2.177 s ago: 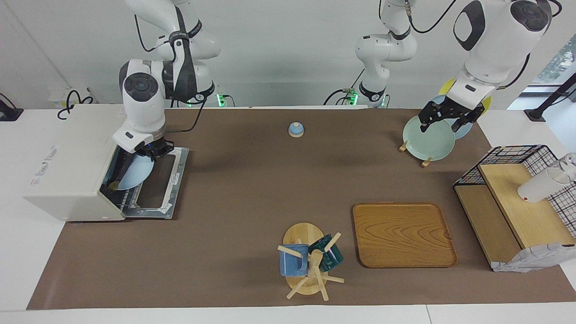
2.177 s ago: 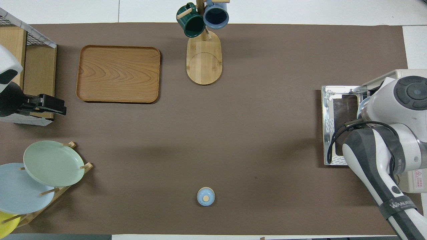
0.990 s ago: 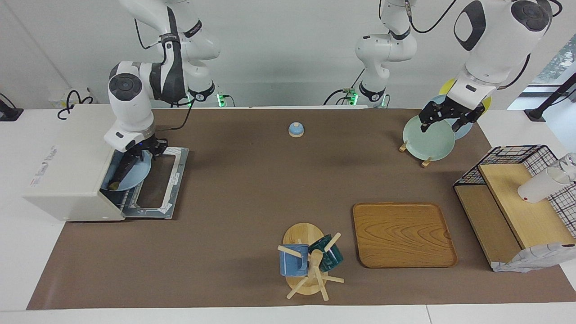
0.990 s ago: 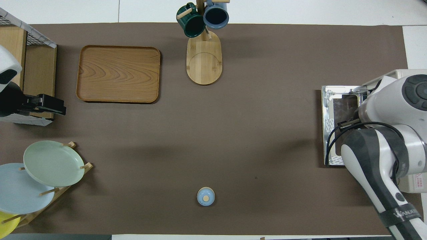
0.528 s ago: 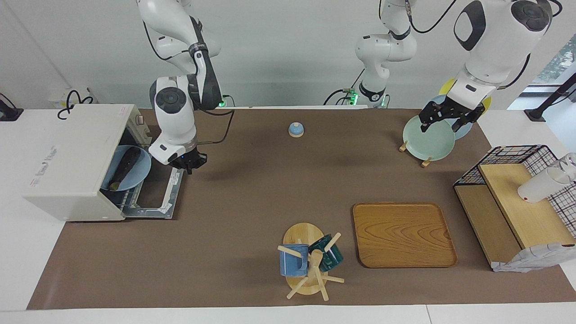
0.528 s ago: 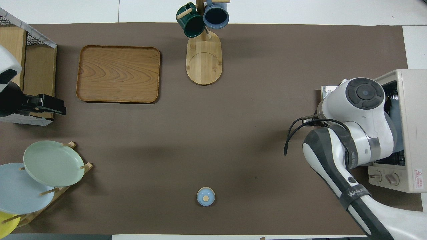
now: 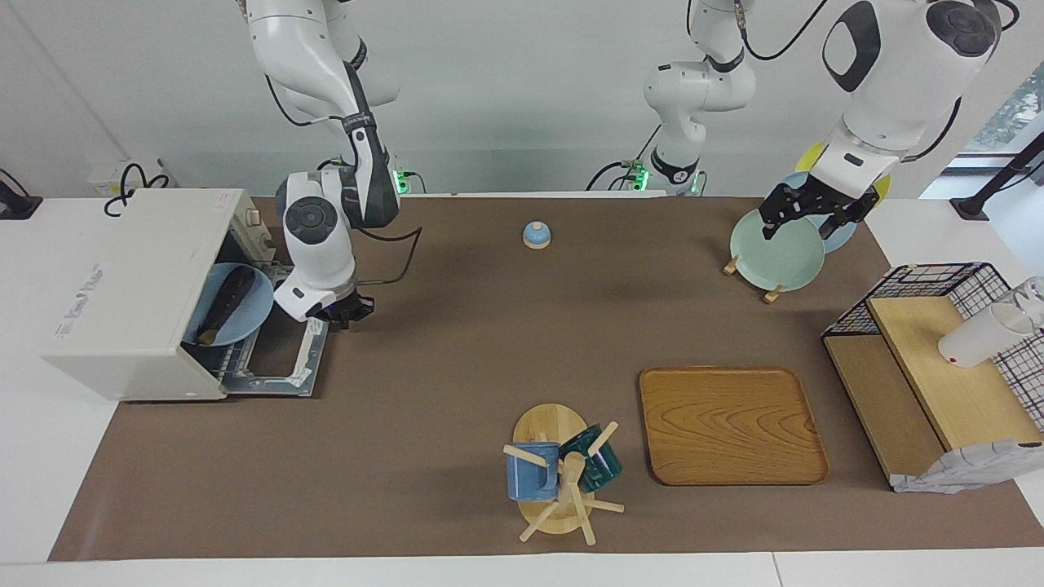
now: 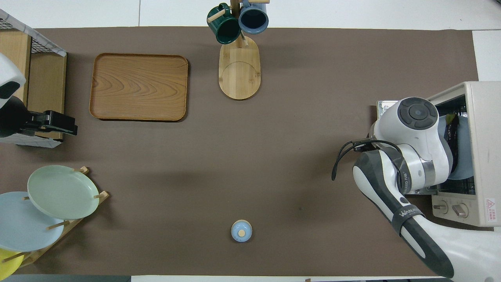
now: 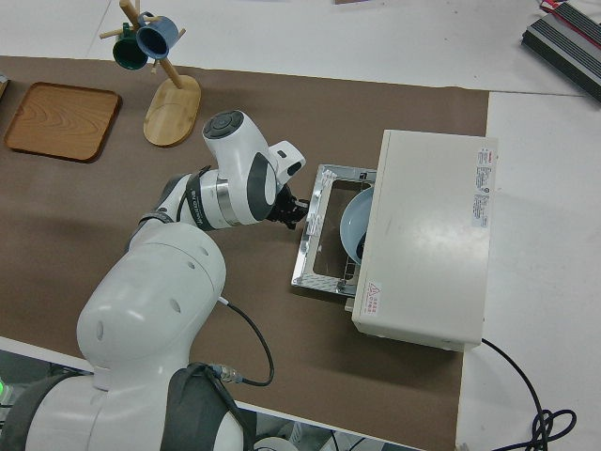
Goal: Put eggplant into oven
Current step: 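Push the oven door shut with the right gripper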
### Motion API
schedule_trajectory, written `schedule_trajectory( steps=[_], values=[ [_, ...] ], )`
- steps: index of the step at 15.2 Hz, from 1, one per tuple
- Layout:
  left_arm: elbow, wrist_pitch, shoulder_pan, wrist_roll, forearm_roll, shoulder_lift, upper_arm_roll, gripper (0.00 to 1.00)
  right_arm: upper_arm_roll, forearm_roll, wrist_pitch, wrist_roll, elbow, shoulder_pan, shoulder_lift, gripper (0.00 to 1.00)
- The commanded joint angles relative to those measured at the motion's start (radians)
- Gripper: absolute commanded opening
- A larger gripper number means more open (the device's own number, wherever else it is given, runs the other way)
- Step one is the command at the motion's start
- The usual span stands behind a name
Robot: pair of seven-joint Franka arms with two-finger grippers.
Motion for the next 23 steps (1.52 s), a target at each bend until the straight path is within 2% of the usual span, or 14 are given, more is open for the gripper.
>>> schedule_trajectory(
  steps=[1, 4, 6, 8, 11, 17, 19, 23],
  values=[
    [-0.001, -0.002, 0.011, -0.008, 0.017, -0.006, -0.007, 1.00, 0.005, -0.060, 0.023, -0.002, -0.035, -0.010, -0.017, 0.00],
    [-0.001, -0.002, 0.011, -0.008, 0.017, -0.005, -0.007, 1.00, 0.005, -0.112, 0.034, -0.009, -0.036, -0.033, -0.014, 0.00],
    [-0.001, -0.002, 0.011, -0.008, 0.017, -0.005, -0.007, 1.00, 0.007, -0.225, 0.026, -0.012, -0.030, -0.025, -0.012, 0.00],
    [0.000, -0.002, 0.011, -0.008, 0.017, -0.005, -0.007, 1.00, 0.007, -0.279, 0.005, -0.023, 0.003, -0.022, -0.003, 0.00],
    [-0.001, -0.002, 0.011, -0.008, 0.017, -0.005, -0.007, 1.00, 0.007, -0.281, -0.091, -0.156, 0.097, -0.033, 0.002, 0.00],
    [-0.001, -0.002, 0.011, -0.008, 0.017, -0.005, -0.007, 1.00, 0.008, -0.264, -0.297, -0.356, 0.244, -0.113, -0.043, 0.00],
    [-0.001, -0.002, 0.011, -0.008, 0.017, -0.005, -0.007, 1.00, 0.007, -0.255, -0.331, -0.412, 0.255, -0.139, -0.072, 0.00],
    [-0.001, -0.001, 0.011, -0.008, 0.017, -0.006, -0.007, 1.00, 0.002, -0.157, -0.378, -0.466, 0.267, -0.189, -0.116, 0.00]
  ],
)
